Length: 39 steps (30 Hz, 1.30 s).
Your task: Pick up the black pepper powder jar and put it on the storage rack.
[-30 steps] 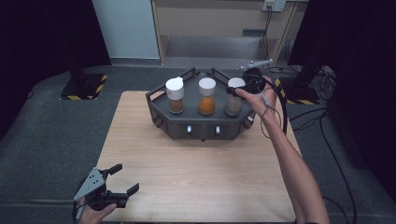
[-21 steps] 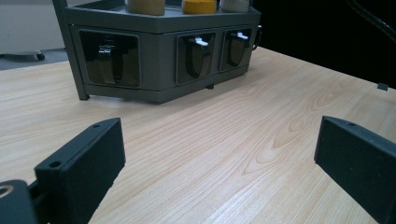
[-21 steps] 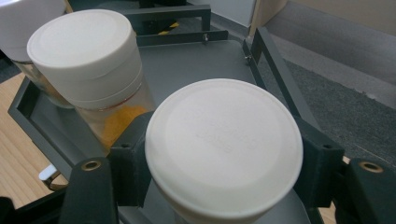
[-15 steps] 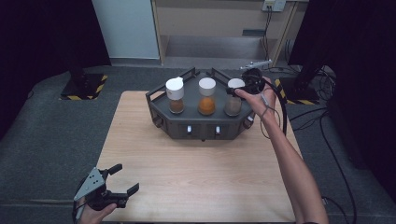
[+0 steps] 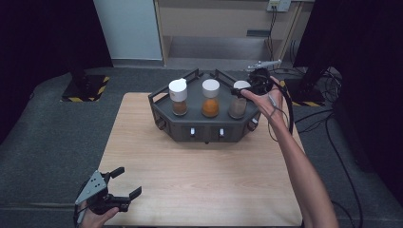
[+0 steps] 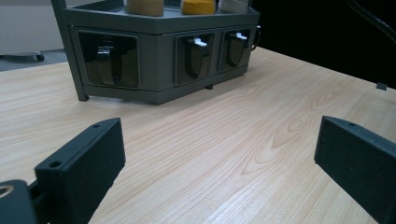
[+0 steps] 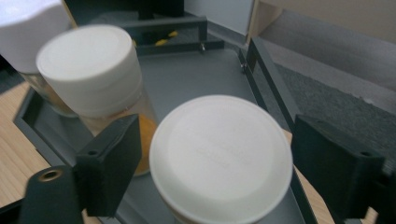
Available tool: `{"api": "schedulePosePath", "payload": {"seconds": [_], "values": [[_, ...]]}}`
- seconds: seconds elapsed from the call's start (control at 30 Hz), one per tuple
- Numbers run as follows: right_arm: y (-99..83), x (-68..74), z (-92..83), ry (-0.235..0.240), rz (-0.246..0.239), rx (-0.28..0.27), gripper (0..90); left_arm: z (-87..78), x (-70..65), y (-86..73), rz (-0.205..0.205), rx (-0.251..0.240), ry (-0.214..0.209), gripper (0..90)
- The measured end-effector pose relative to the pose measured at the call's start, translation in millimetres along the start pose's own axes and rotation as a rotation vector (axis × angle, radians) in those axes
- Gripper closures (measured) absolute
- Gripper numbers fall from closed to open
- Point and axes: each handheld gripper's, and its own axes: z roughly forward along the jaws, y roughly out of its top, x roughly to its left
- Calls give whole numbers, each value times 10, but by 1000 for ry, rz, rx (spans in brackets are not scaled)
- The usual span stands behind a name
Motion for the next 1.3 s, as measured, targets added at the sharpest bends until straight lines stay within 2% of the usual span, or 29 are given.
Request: {"api": "schedulePosePath", "payload": {"seconds": [0.2, 0.23, 0.43, 0.57, 0.7, 0.77, 0.9, 1.13, 1.23, 1.3], "values": [[-2, -54, -113, 10, 2, -10, 77, 2, -4, 4, 3, 1, -1, 11], [-5, -47, -159, 1, -6, -16, 77, 4, -5, 4, 3, 2, -2, 11], [-40, -120, -439, 24, 9, -66, 77, 10, -9, 10, 7, 5, -3, 11], [-77, -106, -574, 16, -7, -91, 79, 6, -14, 8, 7, 2, -3, 11], [-109, -99, -665, 30, -21, -109, 79, 3, -14, 6, 7, 0, 0, 11], [-161, -106, -764, 59, -29, -136, 78, 3, -14, 7, 7, 1, -1, 11], [-210, -97, -860, 77, -47, -152, 81, 7, -16, 12, 11, 3, -4, 11], [-414, -65, -1098, 130, -82, -203, 66, 6, -17, 9, 8, 2, -3, 11], [-460, -53, -1140, 138, -90, -213, 58, 9, -20, 12, 9, 4, -4, 11], [-553, -40, -1203, 157, -95, -239, 53, 7, -24, 10, 9, 2, -2, 10]]}}
